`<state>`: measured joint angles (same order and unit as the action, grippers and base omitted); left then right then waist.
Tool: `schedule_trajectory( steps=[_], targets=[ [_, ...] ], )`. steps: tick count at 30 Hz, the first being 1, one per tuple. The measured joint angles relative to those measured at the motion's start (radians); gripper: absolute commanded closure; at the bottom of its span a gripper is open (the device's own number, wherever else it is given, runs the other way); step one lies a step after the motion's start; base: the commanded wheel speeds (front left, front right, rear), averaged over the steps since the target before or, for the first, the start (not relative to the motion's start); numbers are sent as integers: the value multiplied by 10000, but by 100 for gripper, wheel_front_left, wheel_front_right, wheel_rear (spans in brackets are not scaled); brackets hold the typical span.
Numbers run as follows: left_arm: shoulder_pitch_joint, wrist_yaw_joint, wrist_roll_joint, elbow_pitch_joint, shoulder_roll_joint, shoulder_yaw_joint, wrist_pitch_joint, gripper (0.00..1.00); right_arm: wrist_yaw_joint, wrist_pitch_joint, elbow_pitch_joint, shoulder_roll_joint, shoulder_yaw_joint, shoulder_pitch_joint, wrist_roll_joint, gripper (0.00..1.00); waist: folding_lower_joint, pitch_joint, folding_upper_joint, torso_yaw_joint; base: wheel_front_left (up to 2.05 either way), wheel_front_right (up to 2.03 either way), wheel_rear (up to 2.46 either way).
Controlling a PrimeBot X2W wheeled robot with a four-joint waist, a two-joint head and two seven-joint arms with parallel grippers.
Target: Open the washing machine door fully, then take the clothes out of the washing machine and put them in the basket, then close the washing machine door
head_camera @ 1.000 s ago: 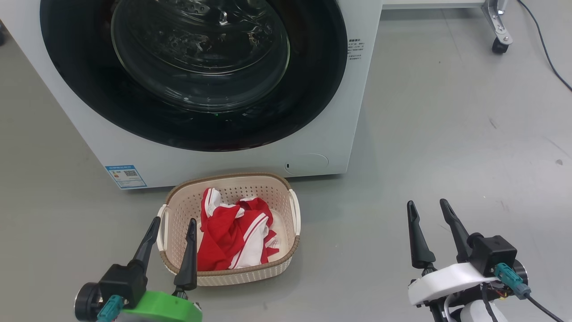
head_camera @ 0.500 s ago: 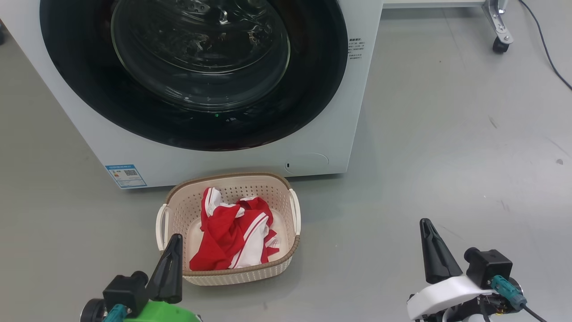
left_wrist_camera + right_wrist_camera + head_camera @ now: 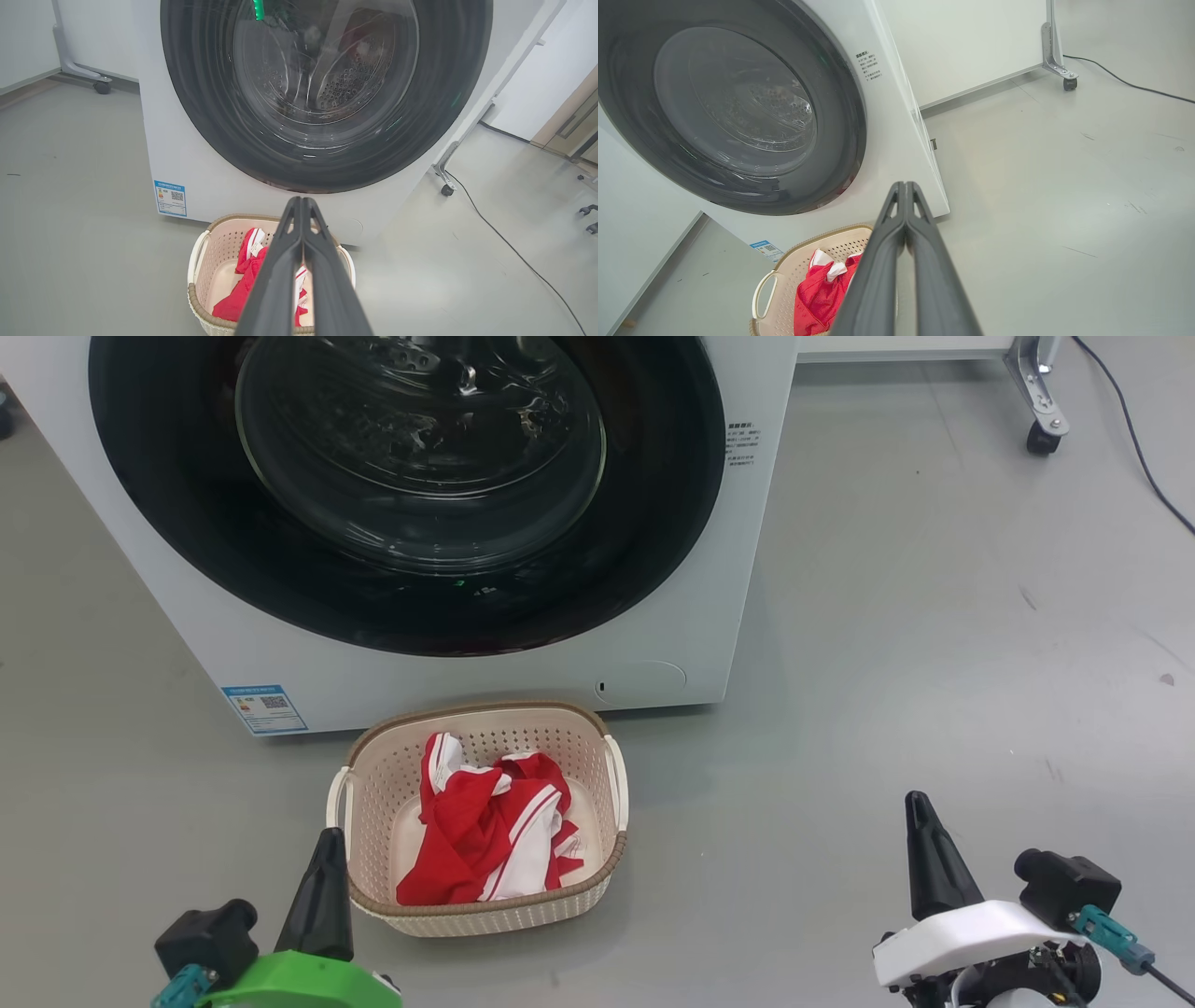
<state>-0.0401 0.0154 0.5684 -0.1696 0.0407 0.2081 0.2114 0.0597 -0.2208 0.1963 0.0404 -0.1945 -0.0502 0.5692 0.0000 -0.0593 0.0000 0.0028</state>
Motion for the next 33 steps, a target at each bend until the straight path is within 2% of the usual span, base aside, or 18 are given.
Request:
schedule_trajectory(
  steps=[33],
  targets=[
    [137, 351, 4293, -247, 121, -840, -1064, 100, 98, 1045, 67, 232, 949, 226, 4405, 100, 0, 215, 0, -10, 0, 0, 0]
  ],
)
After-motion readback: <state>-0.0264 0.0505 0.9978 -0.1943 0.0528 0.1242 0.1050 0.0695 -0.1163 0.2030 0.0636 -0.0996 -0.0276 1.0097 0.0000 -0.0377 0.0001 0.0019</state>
